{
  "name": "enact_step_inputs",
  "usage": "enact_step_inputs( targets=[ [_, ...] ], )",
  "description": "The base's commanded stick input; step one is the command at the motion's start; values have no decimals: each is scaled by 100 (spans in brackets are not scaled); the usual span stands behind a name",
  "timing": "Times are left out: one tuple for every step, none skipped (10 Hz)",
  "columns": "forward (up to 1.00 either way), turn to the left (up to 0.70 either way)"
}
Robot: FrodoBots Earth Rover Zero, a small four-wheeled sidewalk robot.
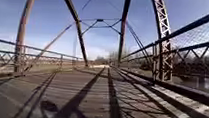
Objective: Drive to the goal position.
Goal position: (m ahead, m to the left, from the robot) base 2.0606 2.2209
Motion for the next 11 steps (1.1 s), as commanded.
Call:
enact_step_inputs(
  targets=[
    [100, 0],
    [100, 0],
    [100, 15],
    [100, 33],
    [100, 33],
    [100, 21],
    [100, 9],
    [100, 0],
    [100, 0],
    [100, 0],
    [100, 0]
  ],
)
